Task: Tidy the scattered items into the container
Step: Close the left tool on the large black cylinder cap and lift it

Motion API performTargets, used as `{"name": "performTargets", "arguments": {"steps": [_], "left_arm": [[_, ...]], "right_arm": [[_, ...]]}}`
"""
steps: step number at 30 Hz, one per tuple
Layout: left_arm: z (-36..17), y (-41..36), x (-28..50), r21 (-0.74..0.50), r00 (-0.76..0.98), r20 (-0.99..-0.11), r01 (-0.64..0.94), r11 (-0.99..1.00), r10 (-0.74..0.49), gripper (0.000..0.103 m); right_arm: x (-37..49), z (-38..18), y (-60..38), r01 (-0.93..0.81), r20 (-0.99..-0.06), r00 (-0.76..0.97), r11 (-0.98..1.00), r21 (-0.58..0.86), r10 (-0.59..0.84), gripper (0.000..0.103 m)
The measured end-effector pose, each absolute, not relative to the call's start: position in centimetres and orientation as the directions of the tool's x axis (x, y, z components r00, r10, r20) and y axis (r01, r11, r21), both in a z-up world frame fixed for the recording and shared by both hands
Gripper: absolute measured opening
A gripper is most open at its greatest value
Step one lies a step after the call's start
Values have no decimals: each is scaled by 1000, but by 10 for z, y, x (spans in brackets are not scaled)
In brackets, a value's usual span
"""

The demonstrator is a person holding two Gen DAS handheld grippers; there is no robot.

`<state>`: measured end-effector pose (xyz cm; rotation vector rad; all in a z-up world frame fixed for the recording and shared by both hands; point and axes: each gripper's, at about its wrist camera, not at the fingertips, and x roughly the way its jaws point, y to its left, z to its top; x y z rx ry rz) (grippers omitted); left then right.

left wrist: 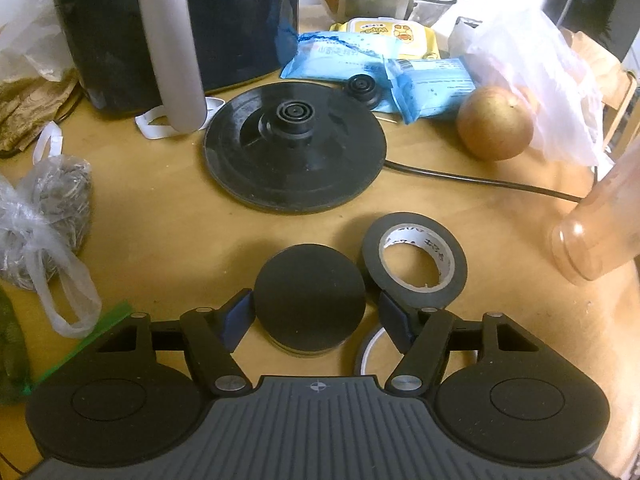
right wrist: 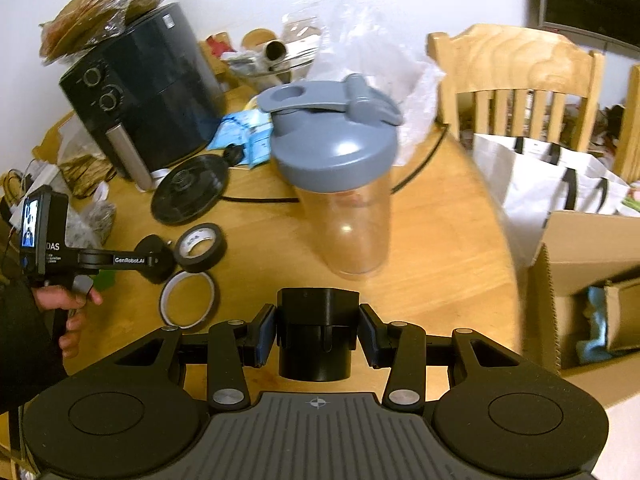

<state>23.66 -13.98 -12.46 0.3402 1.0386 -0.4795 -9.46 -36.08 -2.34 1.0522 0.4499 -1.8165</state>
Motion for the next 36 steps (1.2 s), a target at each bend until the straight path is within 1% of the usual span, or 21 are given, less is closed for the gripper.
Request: {"name": "performTargets", "arguments": {"steps": [2, 10, 20, 36], "left_arm": [[-125, -140, 237, 61, 436, -877, 519, 853, -203, 57], [-124, -139, 237, 69, 441, -874, 525, 849, -202, 57], [-111, -132, 230, 92, 478, -857, 511, 854, -194, 57], [-72, -108, 190, 56, 506, -833, 479, 876, -223, 57]], "right_arm": [[-97, -21, -357, 862, -816, -188, -490, 130, -547, 46], [-107, -12, -344, 838, -814, -247, -538, 93, -526, 46], [-112, -8, -339, 840, -811, -255, -536, 83, -527, 46], [-94, -8, -353, 904, -811, -143, -408, 127, -568, 46]]}}
